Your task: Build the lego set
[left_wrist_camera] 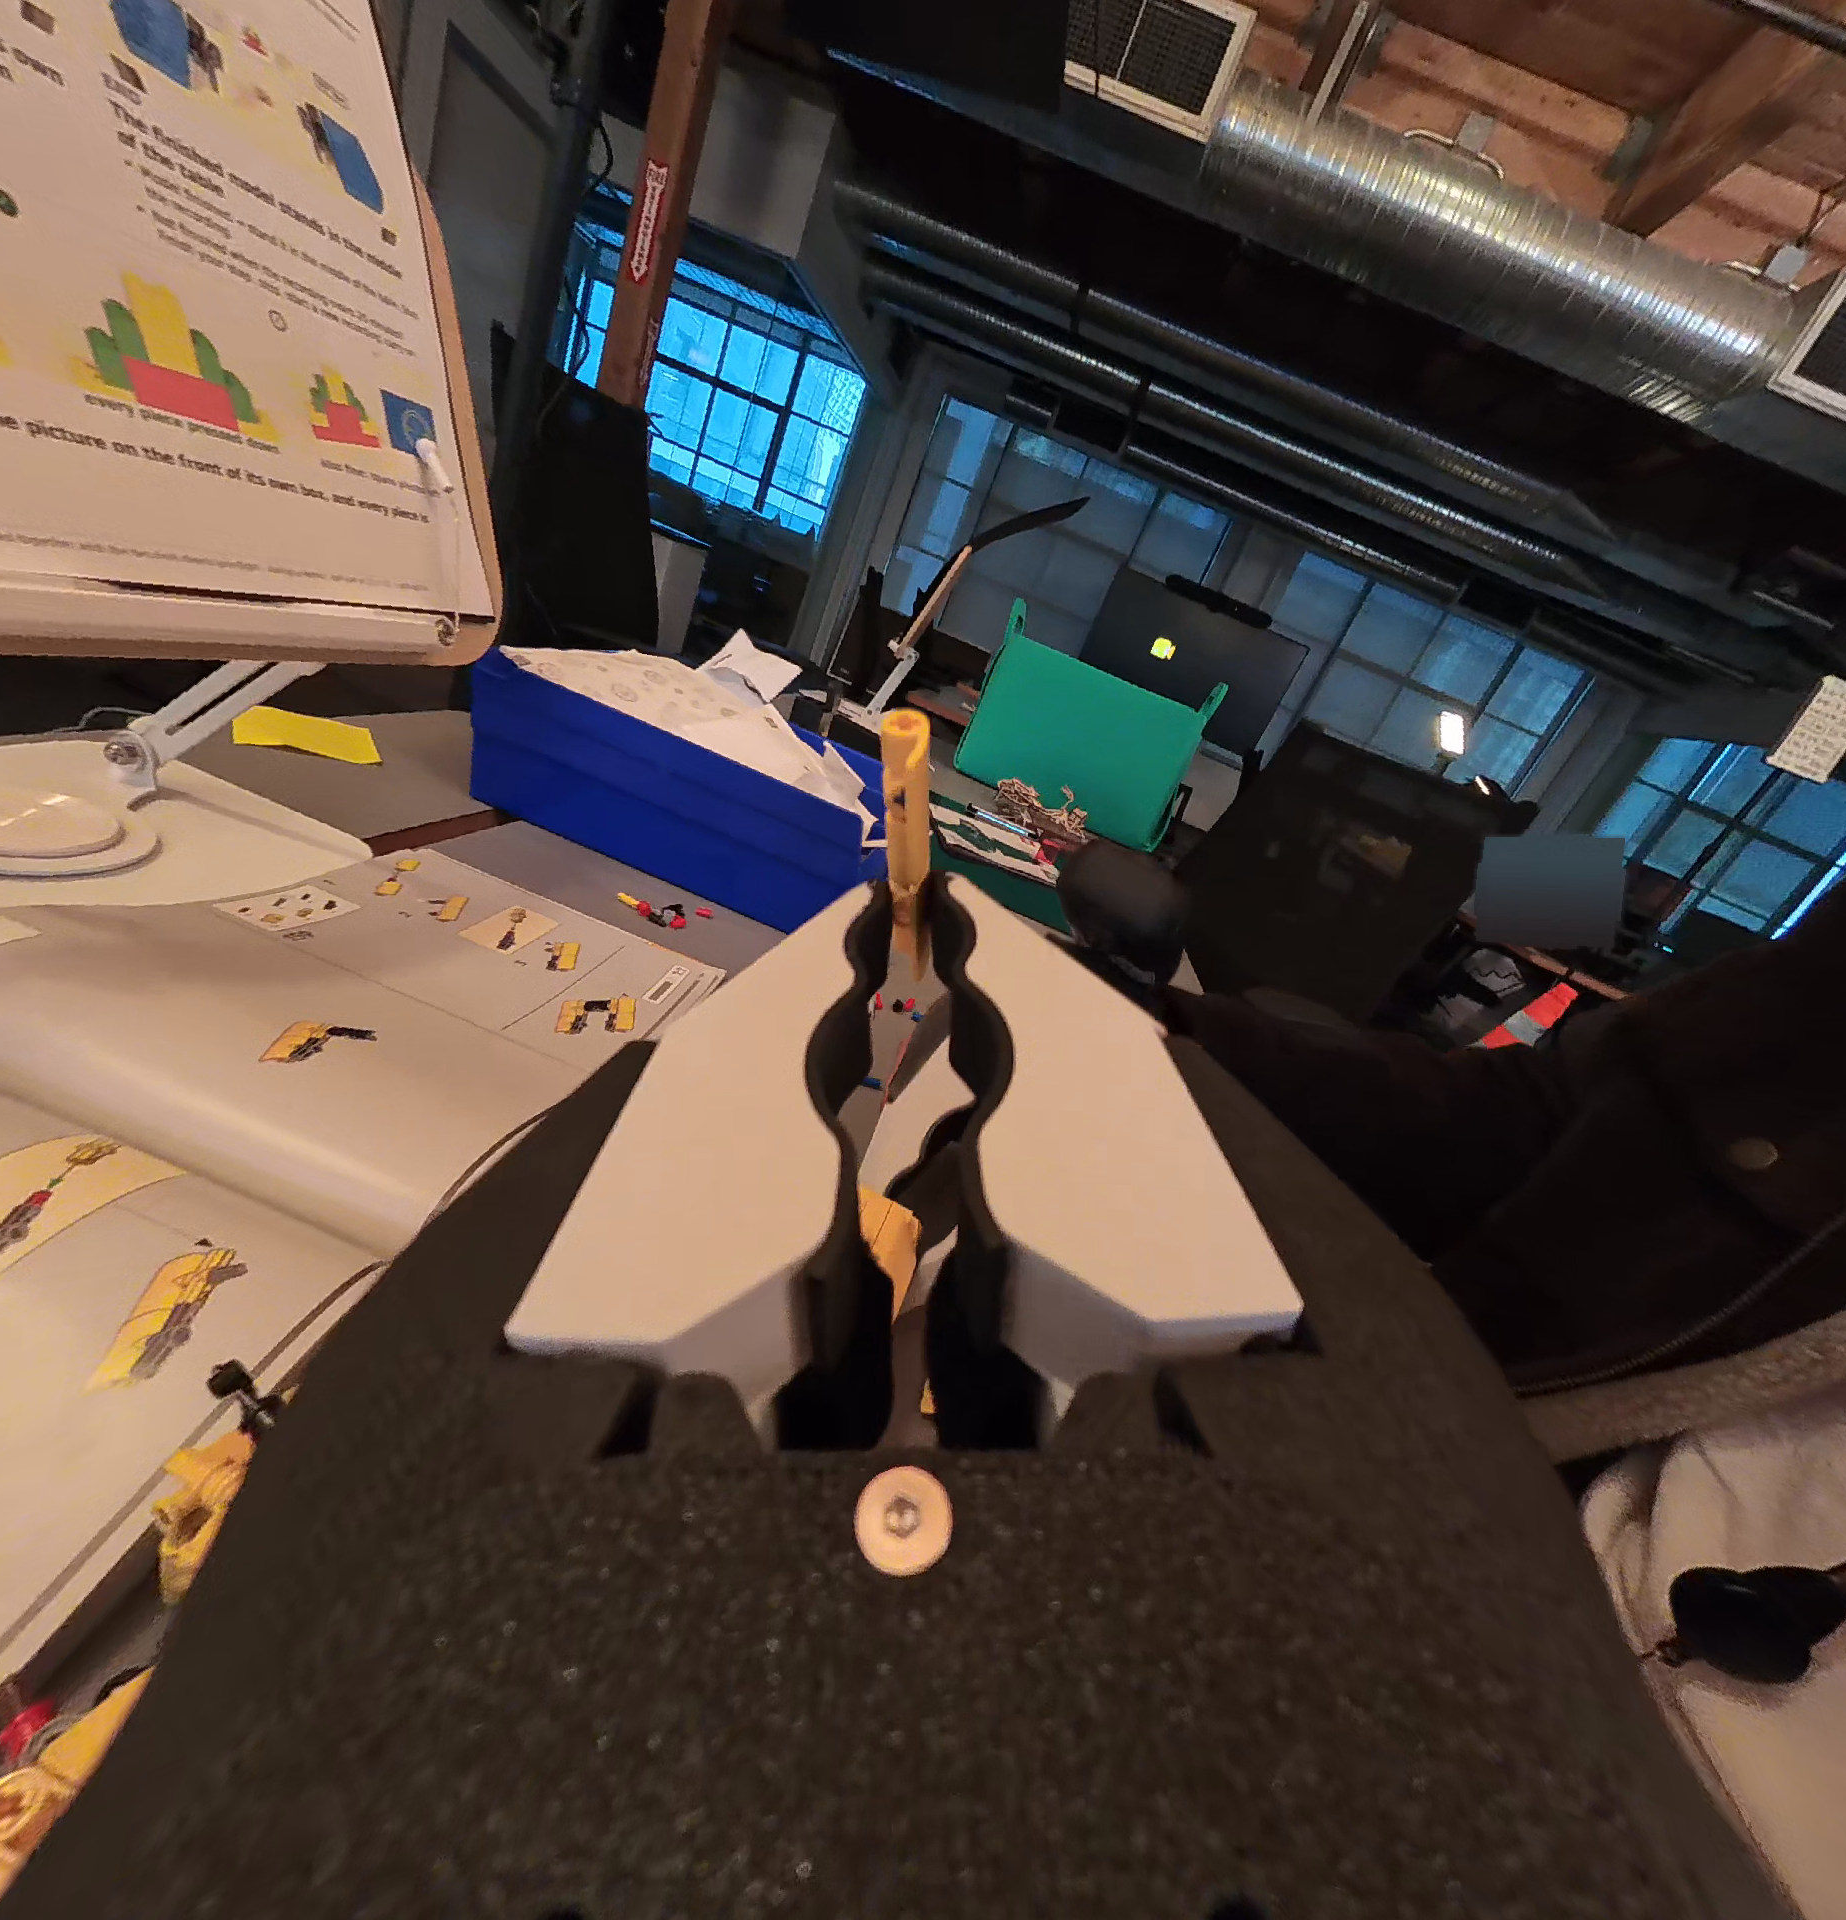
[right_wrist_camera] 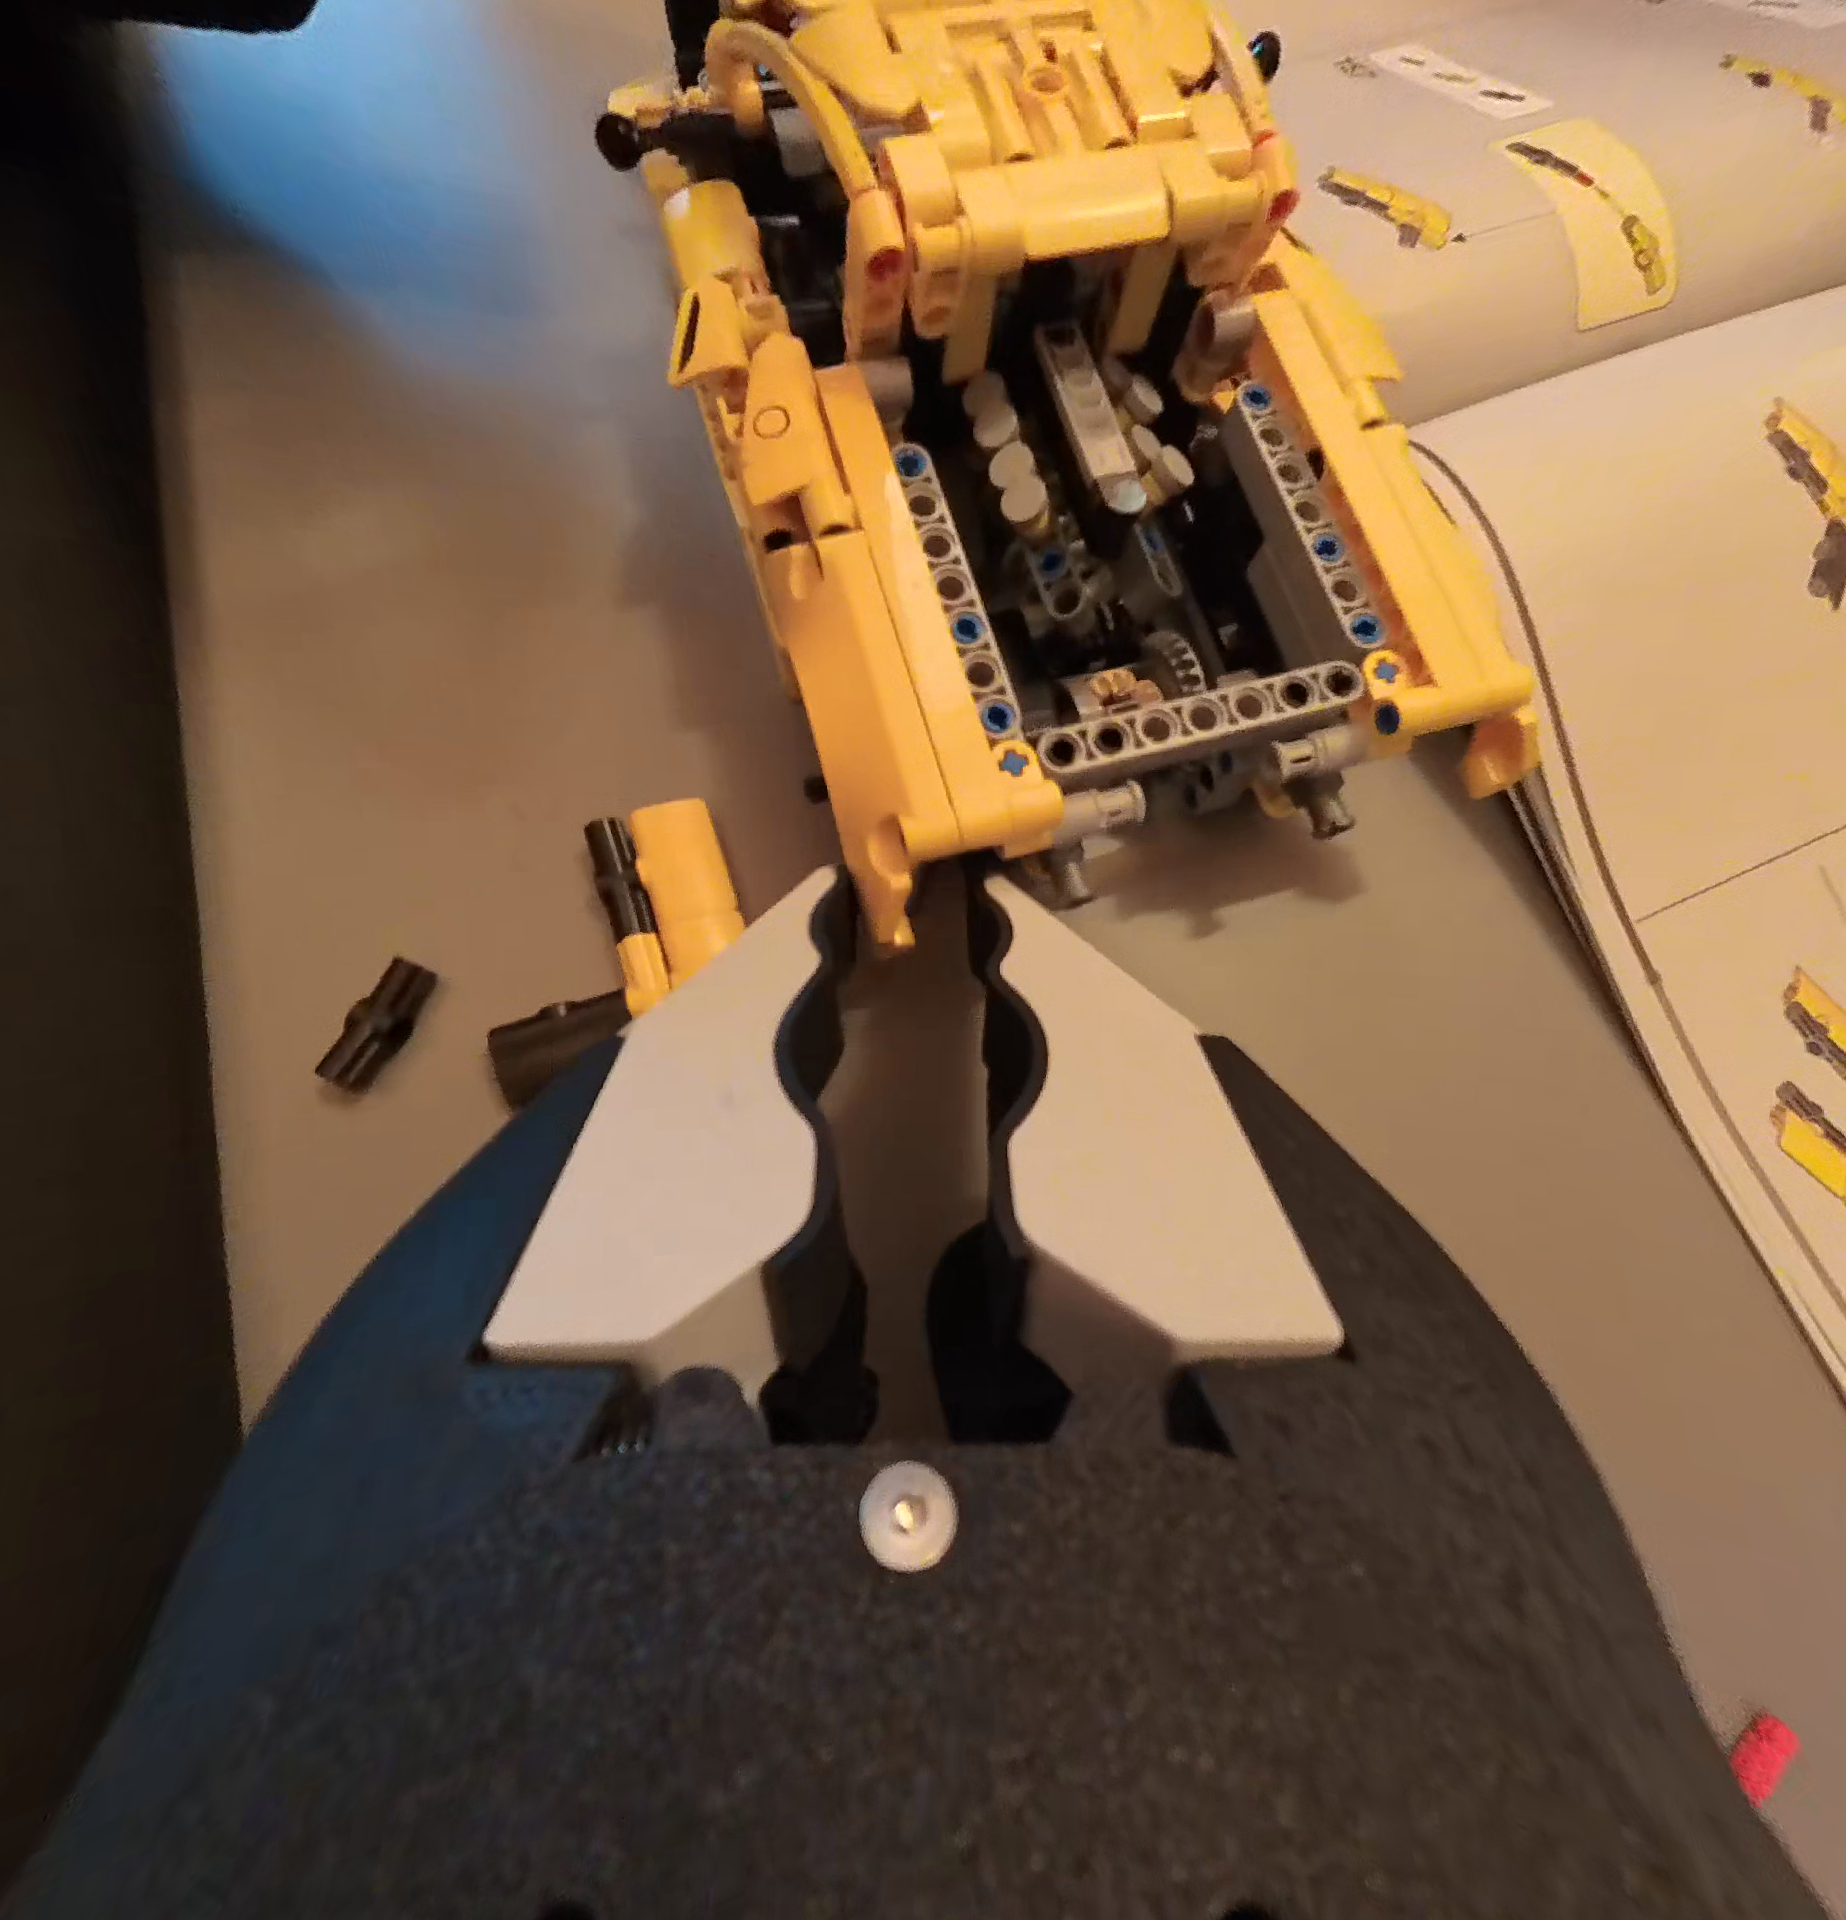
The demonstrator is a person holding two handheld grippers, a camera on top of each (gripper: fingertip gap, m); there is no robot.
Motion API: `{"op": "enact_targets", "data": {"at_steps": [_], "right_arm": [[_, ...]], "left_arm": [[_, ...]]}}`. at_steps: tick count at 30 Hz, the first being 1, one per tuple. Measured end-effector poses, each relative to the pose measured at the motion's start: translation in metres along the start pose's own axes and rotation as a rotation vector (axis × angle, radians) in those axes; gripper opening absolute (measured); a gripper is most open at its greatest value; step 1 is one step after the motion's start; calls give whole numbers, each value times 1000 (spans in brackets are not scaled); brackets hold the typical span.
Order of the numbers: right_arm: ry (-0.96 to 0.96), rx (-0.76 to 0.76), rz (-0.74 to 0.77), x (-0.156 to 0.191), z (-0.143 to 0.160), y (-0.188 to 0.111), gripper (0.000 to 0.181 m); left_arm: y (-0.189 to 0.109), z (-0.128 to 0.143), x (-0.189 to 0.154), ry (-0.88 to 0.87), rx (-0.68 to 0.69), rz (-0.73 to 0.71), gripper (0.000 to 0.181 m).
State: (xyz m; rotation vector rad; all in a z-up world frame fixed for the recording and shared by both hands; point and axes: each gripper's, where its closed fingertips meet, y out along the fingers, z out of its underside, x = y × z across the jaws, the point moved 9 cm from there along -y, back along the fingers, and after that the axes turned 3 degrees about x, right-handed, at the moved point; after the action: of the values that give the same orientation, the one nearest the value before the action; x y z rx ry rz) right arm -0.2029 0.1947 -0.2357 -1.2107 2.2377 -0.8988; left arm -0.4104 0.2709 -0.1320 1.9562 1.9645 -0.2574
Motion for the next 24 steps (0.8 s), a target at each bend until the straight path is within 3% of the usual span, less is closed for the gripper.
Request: {"op": "enact_targets", "data": {"at_steps": [7,16,24], "right_arm": [[-66,28,32,4,3,5,7],[-58,85,-25,-5,33,-29,8],[-99,98,-49,4,-1,-1,13]], "left_arm": [[6,3,-4,7,27,16,7],[7,5,-4,6,43,23,7],[8,8,-2,18,66,3,7]]}}
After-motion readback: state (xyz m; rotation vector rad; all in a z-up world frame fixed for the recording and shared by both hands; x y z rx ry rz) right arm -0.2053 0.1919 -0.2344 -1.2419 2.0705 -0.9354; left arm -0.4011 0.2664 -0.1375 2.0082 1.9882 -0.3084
